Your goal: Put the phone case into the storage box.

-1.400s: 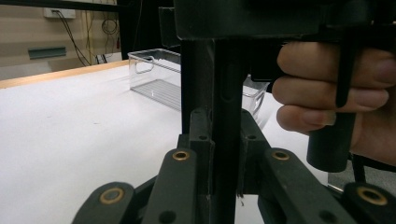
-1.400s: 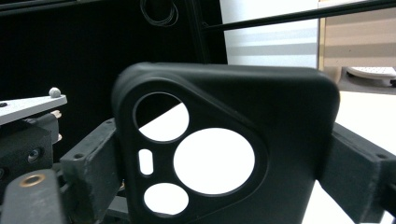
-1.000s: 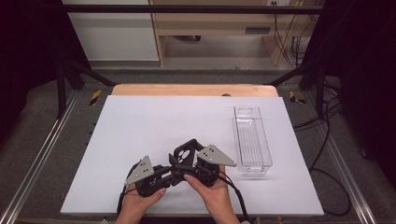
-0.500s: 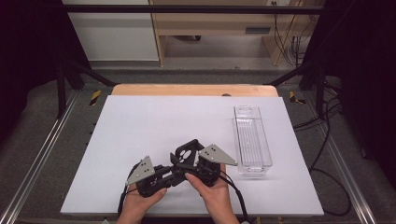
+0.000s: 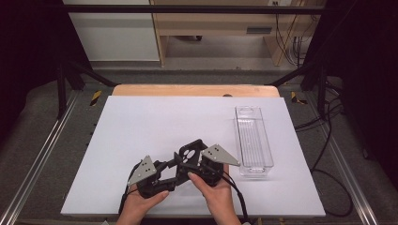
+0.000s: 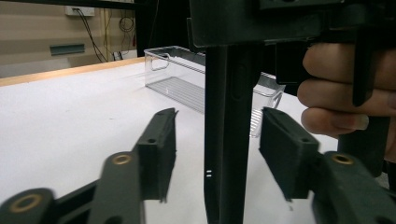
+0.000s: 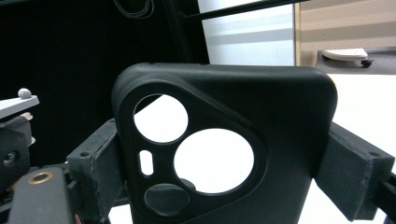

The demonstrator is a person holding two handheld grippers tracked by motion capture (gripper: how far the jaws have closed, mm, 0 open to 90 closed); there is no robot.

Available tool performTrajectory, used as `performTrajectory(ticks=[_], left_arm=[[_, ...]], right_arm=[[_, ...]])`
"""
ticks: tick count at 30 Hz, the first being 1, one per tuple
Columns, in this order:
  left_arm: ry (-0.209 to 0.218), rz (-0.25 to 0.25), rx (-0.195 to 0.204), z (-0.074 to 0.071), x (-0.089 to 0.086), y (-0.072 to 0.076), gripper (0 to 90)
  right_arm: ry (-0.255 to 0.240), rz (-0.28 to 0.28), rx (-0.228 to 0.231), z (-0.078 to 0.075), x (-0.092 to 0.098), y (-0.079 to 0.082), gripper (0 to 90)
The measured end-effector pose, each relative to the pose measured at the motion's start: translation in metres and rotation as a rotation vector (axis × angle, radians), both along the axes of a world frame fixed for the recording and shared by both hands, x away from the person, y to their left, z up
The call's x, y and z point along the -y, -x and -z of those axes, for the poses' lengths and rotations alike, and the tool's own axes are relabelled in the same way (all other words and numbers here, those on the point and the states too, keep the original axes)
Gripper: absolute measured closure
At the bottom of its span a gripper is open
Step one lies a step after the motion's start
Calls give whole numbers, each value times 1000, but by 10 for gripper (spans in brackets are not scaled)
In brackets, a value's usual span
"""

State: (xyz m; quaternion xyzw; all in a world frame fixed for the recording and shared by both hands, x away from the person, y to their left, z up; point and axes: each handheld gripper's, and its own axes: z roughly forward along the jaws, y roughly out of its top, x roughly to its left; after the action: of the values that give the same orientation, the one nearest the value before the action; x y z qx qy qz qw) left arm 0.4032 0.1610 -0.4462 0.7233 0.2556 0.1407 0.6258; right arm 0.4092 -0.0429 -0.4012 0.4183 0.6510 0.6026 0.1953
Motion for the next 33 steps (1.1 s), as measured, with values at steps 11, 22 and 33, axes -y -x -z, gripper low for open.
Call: performTrajectory(ticks=[11, 22, 33], left_arm=[[-28, -30, 0, -1, 3, -2, 179], [-32, -81, -14, 3, -9, -8, 111], [-43, -210, 45, -3, -52, -19, 74]], right_arm=[[0, 55, 0, -1, 15, -6, 136], [26, 121, 22, -4, 30, -10, 136], [33, 154, 24, -6, 38, -13, 136]])
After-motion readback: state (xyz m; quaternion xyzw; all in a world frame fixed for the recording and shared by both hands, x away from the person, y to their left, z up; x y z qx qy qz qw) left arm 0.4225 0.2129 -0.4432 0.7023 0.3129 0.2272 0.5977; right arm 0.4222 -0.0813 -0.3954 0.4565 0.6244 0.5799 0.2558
